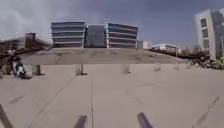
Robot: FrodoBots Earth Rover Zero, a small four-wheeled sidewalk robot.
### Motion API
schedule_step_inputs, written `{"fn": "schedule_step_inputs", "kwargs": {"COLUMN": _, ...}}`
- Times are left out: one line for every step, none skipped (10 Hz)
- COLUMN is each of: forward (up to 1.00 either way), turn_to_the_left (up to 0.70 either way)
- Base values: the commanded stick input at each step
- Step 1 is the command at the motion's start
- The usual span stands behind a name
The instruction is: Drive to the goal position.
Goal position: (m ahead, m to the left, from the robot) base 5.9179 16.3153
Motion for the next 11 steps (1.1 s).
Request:
{"fn": "schedule_step_inputs", "kwargs": {"forward": 1.00, "turn_to_the_left": 0.00}}
{"fn": "schedule_step_inputs", "kwargs": {"forward": 1.00, "turn_to_the_left": 0.00}}
{"fn": "schedule_step_inputs", "kwargs": {"forward": 1.00, "turn_to_the_left": 0.38}}
{"fn": "schedule_step_inputs", "kwargs": {"forward": 1.00, "turn_to_the_left": 0.40}}
{"fn": "schedule_step_inputs", "kwargs": {"forward": 1.00, "turn_to_the_left": 0.14}}
{"fn": "schedule_step_inputs", "kwargs": {"forward": 1.00, "turn_to_the_left": 0.00}}
{"fn": "schedule_step_inputs", "kwargs": {"forward": 1.00, "turn_to_the_left": 0.00}}
{"fn": "schedule_step_inputs", "kwargs": {"forward": 1.00, "turn_to_the_left": 0.00}}
{"fn": "schedule_step_inputs", "kwargs": {"forward": 1.00, "turn_to_the_left": 0.00}}
{"fn": "schedule_step_inputs", "kwargs": {"forward": 1.00, "turn_to_the_left": 0.00}}
{"fn": "schedule_step_inputs", "kwargs": {"forward": 1.00, "turn_to_the_left": 0.00}}
